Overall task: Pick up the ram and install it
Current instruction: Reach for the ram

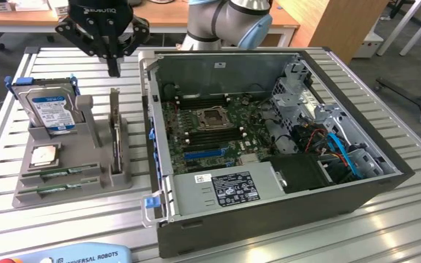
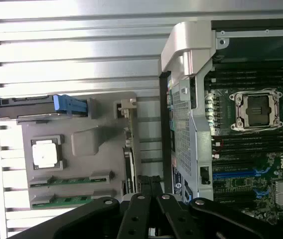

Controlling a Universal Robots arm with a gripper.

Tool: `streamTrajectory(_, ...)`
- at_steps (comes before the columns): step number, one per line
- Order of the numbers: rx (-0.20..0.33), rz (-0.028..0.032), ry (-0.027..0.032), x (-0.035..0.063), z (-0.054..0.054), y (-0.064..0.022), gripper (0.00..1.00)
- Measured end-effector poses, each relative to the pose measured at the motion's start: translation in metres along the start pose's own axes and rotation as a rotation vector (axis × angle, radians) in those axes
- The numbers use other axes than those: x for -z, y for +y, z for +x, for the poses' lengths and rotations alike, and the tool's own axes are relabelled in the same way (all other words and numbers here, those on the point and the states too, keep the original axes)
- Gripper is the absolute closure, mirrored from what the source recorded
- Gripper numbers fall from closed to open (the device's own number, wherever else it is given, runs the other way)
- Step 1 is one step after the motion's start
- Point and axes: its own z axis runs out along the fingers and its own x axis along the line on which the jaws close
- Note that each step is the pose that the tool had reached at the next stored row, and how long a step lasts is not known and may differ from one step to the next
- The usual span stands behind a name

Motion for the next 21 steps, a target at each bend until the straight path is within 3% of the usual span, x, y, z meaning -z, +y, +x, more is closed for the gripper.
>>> streamTrajectory(11,0.000,0.0001,0.0000,0.0008,0.040,-0.0030,0.90)
streamTrajectory(21,0.000,0.0002,0.0000,0.0013,0.070,-0.0052,0.90)
